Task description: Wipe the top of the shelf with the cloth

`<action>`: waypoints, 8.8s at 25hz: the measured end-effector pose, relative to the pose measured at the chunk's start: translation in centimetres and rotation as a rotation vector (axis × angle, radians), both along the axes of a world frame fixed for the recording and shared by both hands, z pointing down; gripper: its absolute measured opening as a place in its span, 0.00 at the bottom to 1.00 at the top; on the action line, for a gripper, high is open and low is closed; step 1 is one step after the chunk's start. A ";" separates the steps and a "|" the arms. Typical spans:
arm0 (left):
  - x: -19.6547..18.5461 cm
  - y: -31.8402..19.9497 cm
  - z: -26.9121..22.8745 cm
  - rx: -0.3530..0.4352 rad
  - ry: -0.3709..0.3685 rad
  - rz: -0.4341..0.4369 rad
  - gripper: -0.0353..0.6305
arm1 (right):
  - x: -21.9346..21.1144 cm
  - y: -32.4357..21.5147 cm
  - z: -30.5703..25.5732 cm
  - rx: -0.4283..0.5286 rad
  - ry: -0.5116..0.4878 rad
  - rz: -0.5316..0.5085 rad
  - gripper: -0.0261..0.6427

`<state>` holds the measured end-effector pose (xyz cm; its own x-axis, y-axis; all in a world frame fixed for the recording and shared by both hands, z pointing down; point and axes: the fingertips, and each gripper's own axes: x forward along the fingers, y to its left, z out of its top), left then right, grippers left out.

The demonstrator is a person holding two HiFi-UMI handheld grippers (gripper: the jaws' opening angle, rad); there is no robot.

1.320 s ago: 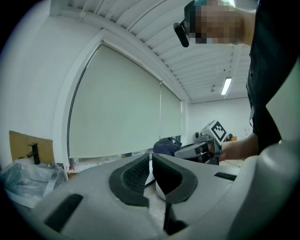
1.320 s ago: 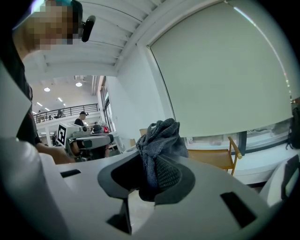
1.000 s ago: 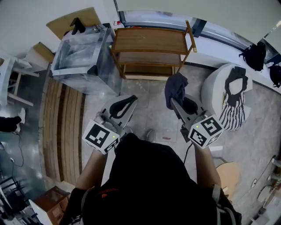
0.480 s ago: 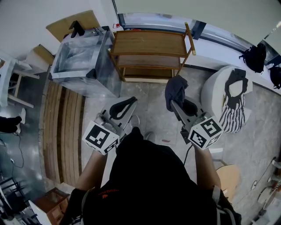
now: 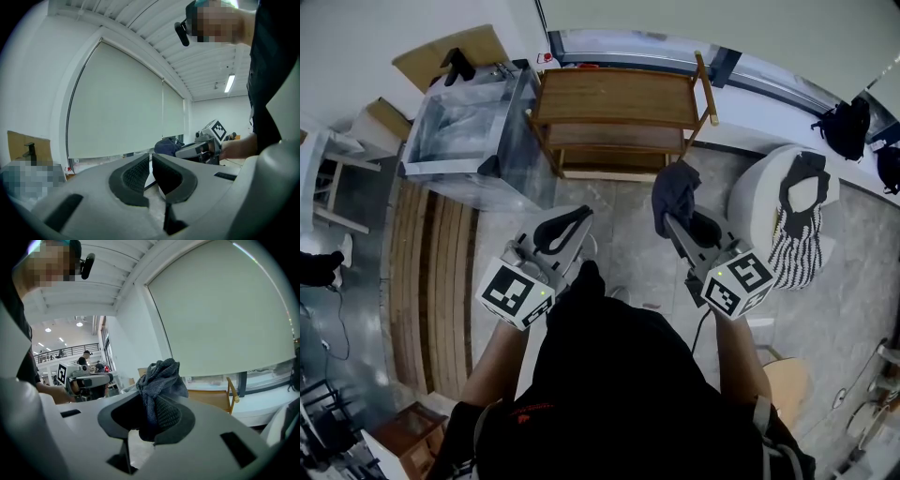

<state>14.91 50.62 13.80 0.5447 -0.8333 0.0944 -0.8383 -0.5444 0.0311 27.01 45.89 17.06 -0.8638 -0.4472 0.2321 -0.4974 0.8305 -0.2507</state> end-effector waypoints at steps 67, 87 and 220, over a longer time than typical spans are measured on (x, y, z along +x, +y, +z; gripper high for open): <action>-30.1 -41.4 9.6 -0.190 0.030 0.016 0.10 | -29.1 -40.5 9.3 -0.179 0.193 0.020 0.17; -21.9 -49.7 10.7 -0.249 -0.026 -0.173 0.10 | -22.8 -50.8 11.6 -0.190 0.168 -0.173 0.17; -10.2 -59.9 21.8 -0.297 -0.177 0.182 0.10 | -13.5 -65.2 42.7 -0.427 0.583 0.159 0.16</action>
